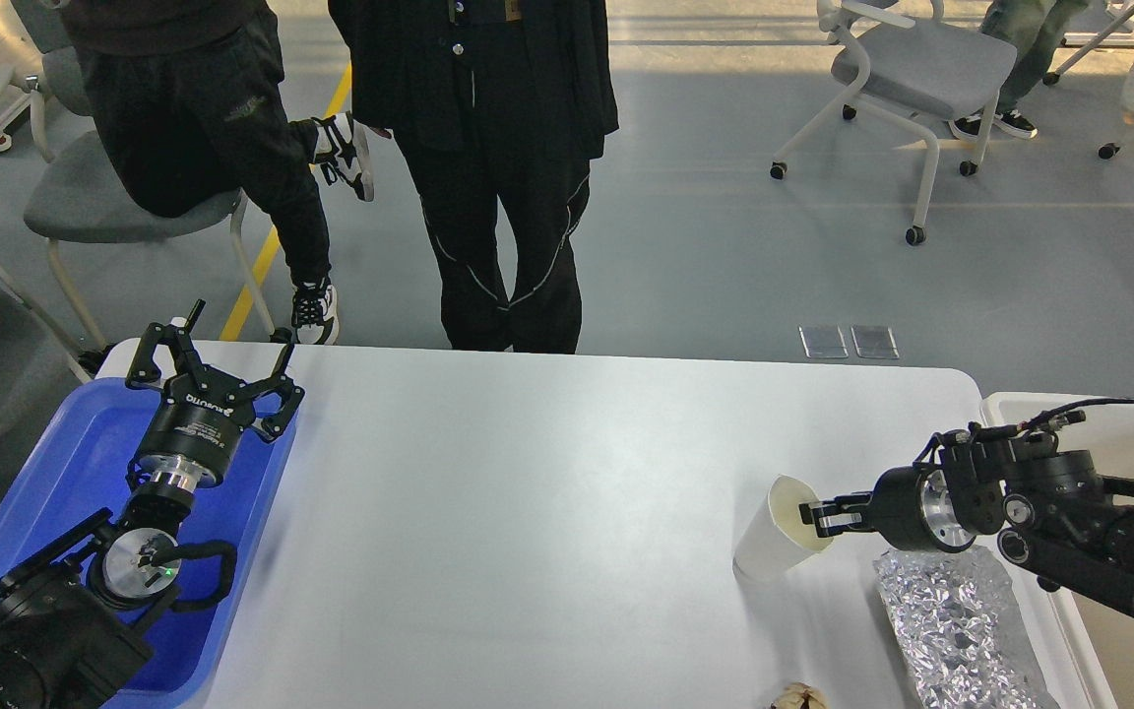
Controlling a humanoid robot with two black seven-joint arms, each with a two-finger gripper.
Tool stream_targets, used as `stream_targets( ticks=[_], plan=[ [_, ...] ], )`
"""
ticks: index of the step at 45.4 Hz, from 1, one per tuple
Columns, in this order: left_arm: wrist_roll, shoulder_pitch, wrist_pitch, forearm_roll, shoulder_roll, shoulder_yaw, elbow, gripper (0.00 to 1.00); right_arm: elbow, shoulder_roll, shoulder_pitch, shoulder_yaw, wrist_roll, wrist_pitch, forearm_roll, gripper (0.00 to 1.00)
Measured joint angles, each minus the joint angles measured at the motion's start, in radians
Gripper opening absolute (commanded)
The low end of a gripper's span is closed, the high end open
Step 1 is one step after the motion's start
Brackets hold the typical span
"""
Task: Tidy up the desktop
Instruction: 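Lift the paper cup with the right gripper over the white bin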
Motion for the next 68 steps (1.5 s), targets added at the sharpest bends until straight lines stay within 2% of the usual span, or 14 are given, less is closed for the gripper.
stream_targets(
  ticks=[21,50,68],
  plan=[
    [0.000,0.000,0.000,0.000,0.000,0.000,0.000,1.00,0.033,-0.047,0.065,0.001,0.011,0.015,0.006,0.00],
    [0.000,0.000,0.000,-0.001,0.000,0.000,0.000,1.00,0.321,-0.410,0.382,0.009,0.012,0.214,0.104,0.00],
    [0.000,0.000,0.000,-0.001,0.000,0.000,0.000,1.00,0.376,-0.512,0.501,0.015,0.012,0.303,0.123,0.00]
  ],
)
